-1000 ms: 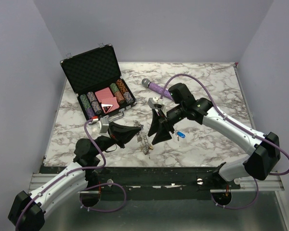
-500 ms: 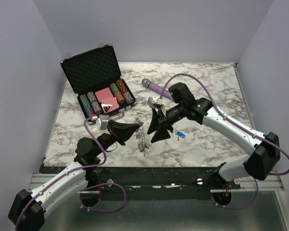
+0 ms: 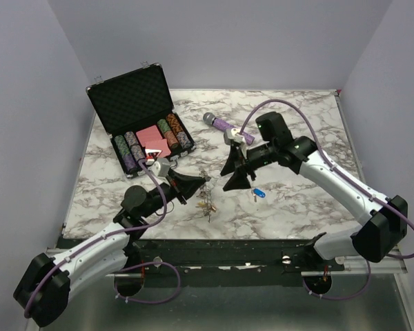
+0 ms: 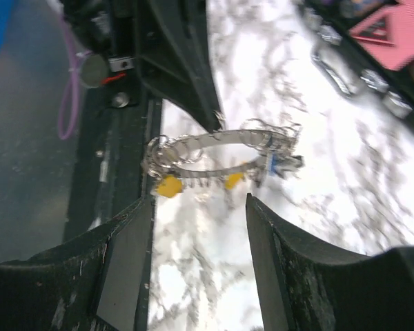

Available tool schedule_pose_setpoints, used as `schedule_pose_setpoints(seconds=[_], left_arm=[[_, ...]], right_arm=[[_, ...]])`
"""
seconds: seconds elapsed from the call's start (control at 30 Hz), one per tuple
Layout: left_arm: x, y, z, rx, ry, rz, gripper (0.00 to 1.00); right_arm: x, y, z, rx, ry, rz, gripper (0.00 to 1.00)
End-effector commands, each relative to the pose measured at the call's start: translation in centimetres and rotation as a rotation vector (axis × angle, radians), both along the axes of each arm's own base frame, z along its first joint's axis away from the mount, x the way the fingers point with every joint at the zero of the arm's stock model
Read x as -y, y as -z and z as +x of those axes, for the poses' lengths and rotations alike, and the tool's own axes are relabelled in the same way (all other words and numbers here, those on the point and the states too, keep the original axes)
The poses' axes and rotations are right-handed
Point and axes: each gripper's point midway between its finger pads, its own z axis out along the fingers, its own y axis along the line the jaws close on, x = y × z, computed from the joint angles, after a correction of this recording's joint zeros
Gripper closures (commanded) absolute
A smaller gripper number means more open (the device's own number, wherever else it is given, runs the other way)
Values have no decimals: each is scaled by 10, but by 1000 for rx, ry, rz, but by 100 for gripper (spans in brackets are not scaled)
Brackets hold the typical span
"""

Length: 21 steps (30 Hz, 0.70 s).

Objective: Put the keys on the keyring

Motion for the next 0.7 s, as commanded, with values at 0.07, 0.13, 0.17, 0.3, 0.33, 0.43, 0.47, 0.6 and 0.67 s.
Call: schedule_pose_setpoints(seconds=[0.07, 0.13, 0.17, 0.3, 0.33, 0.43, 0.47, 0.6, 0.67], left_arm=[[31, 3, 22, -28, 65, 111, 100], [41, 13, 34, -61, 68, 155, 100], [47, 14, 41, -71, 70, 170, 100], [68, 42, 64, -157, 73, 235, 100], [73, 44, 70, -168, 67, 240, 100], [84, 64, 84, -231, 46, 279, 100], [88, 66, 89, -246, 38, 290, 100], [97, 89, 105, -315, -1, 344, 100], [100, 99, 111, -339, -14, 370, 100]], right_arm=[[39, 3, 26, 4, 145, 27, 34], [47, 12, 30, -25, 185, 30, 34], [52, 16, 34, -31, 206, 38, 34], [71, 20, 48, -50, 287, 64, 34], [74, 23, 49, -50, 299, 63, 34], [81, 32, 55, -60, 338, 50, 34], [82, 34, 56, -59, 347, 49, 34], [85, 38, 58, -69, 362, 50, 34], [88, 41, 59, -75, 375, 48, 33]])
